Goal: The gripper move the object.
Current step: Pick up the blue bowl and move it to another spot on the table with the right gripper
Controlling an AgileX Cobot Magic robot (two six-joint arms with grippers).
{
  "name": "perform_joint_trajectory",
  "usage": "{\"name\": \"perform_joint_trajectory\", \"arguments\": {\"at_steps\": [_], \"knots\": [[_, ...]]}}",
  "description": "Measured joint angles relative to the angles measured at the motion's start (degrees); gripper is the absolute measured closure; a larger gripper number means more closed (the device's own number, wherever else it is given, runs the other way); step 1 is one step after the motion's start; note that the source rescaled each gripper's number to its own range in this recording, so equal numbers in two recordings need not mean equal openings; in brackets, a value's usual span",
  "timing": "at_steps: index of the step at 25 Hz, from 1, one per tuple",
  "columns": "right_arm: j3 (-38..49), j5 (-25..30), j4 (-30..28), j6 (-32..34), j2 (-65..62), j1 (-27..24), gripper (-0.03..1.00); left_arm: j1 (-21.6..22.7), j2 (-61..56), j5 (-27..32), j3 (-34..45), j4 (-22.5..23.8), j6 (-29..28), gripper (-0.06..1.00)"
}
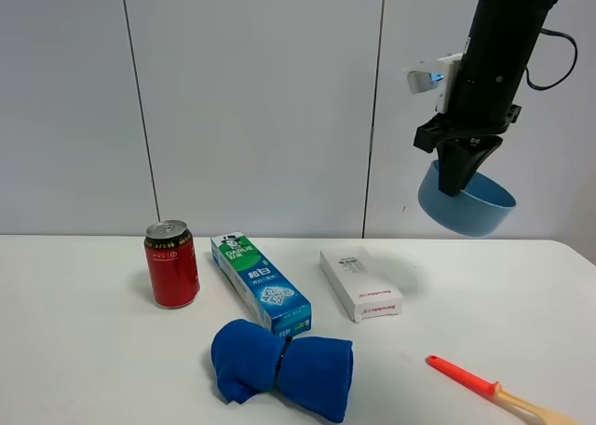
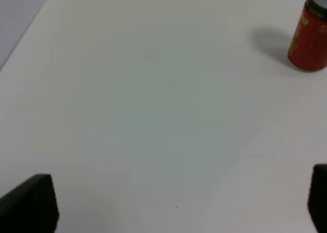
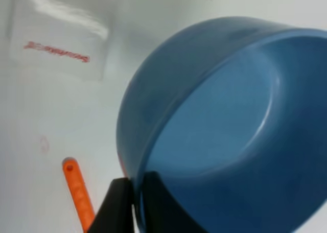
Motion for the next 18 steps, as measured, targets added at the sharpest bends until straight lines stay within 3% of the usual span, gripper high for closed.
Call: {"name": "perform_joint_trajectory", "arguments": {"at_steps": [10, 18], "knots": [[-2.7, 0.3, 0.0, -1.8, 2.6, 13.6, 0.97, 0.0, 0.0, 0.0, 0.0, 0.0, 0.0, -0.06], [-20.5, 0.3, 0.0, -0.9, 14.6, 27.3, 0.97, 0.0, 0.0, 0.0, 0.0, 0.0, 0.0, -0.06]]}}
